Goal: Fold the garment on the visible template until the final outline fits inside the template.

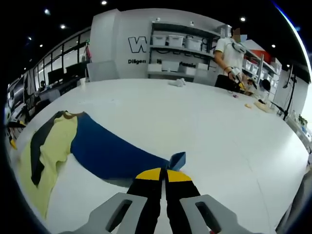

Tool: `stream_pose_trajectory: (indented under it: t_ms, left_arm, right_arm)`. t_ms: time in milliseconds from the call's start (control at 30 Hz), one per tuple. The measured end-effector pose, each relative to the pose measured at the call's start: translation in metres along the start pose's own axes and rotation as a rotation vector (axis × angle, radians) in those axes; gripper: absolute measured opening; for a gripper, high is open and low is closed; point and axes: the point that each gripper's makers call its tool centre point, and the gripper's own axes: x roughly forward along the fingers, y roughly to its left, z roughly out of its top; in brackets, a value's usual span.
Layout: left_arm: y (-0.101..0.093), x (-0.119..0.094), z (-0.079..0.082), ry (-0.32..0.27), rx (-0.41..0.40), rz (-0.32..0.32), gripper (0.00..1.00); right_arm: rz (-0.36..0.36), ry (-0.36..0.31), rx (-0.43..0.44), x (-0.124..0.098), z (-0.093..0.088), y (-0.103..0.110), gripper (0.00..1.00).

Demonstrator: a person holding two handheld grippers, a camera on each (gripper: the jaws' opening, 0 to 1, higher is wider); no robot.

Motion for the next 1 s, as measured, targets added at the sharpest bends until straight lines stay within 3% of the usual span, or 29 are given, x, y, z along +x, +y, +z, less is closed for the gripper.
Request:
stream_pose_trajectory:
  t_ms: [600,1000]
  left_arm:
    - [0.000,-0.007,0.001,0.004,-0.003,0.008,0.89]
    - [-0.005,-0.004,0.005,0.006,0.008,-0.003,0.89]
  right_arm:
    - [-0.042,0.127,-0.010,-0.012,-0.067,-0.010,0.00]
    - [-0.042,0.070,0.028,-0.013,-0.053,-0.011,0.02]
